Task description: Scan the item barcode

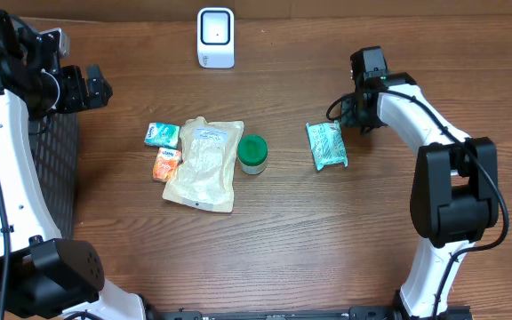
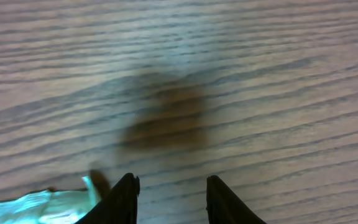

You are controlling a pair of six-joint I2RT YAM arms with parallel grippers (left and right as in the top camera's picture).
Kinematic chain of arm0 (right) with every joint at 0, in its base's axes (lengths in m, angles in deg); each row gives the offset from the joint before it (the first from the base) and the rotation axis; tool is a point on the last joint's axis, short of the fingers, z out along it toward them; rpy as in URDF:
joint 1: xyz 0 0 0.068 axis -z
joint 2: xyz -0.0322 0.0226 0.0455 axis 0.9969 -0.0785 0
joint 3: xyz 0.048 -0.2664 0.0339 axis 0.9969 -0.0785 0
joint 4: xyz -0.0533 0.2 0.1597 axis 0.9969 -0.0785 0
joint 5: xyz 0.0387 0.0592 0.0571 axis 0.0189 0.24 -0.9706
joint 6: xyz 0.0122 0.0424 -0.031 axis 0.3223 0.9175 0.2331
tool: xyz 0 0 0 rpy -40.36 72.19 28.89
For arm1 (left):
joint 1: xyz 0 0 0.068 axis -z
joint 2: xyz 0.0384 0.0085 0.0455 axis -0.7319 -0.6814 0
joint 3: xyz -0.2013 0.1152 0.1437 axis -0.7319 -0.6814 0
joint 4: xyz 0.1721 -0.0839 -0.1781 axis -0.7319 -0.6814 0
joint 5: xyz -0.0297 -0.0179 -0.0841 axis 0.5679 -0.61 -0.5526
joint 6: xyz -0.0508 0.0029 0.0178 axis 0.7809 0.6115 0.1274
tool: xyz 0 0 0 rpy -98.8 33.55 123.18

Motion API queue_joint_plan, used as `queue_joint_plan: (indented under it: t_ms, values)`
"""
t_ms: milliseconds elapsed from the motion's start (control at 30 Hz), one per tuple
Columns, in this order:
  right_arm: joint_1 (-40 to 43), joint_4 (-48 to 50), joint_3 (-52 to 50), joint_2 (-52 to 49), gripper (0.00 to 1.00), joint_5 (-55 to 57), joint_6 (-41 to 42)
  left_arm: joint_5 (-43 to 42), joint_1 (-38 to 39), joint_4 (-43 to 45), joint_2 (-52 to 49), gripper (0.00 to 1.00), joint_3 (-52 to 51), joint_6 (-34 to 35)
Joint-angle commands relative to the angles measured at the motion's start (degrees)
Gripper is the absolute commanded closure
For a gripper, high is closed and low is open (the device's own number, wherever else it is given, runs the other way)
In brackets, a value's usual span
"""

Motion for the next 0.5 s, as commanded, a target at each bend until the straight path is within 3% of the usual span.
queue_joint_plan:
  t_ms: [0, 233, 467]
  values:
    - [0.42, 0.76, -2.29, -0.22, 0.66, 2.38, 0.68, -0.46, -0.15, 0.13, 1.68, 0.00, 0.96, 0.46]
    - [-0.15, 1.51, -4.04, -0.22, 0.61, 1.14, -0.70, -0.46, -0.15, 0.13, 1.68, 0.01, 0.96, 0.46]
    - [-1.27, 2.08, -5.18, -0.22, 0.61, -7.54, -5.79, -0.46, -0.15, 0.13, 1.68, 0.00, 0.96, 0.46]
